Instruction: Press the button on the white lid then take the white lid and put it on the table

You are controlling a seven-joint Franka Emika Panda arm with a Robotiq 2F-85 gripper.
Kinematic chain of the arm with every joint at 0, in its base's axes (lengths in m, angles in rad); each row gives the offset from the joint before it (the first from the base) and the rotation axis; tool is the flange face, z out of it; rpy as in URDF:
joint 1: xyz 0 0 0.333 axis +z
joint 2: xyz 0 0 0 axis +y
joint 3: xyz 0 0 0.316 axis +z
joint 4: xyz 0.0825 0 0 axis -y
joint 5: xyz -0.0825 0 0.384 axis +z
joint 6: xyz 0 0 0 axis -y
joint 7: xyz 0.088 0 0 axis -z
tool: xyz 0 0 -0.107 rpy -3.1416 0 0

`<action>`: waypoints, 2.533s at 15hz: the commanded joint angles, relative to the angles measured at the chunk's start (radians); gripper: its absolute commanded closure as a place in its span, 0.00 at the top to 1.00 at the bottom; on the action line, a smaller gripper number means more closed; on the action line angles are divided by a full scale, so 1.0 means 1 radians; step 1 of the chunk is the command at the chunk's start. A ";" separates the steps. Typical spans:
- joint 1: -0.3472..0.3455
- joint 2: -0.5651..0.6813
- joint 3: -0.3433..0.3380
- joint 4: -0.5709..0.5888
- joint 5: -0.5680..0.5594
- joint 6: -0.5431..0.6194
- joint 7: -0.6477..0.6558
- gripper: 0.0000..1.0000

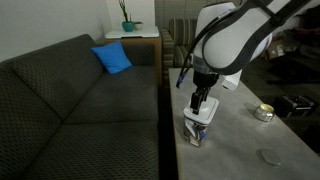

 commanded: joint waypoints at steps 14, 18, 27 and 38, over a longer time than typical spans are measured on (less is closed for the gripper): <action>-0.017 0.006 0.013 -0.003 0.022 0.012 -0.006 0.29; -0.022 -0.026 0.018 -0.029 0.019 -0.005 -0.019 0.29; -0.008 -0.143 0.004 -0.141 -0.021 -0.018 -0.036 0.29; -0.014 -0.337 -0.016 -0.434 -0.073 0.005 -0.029 0.29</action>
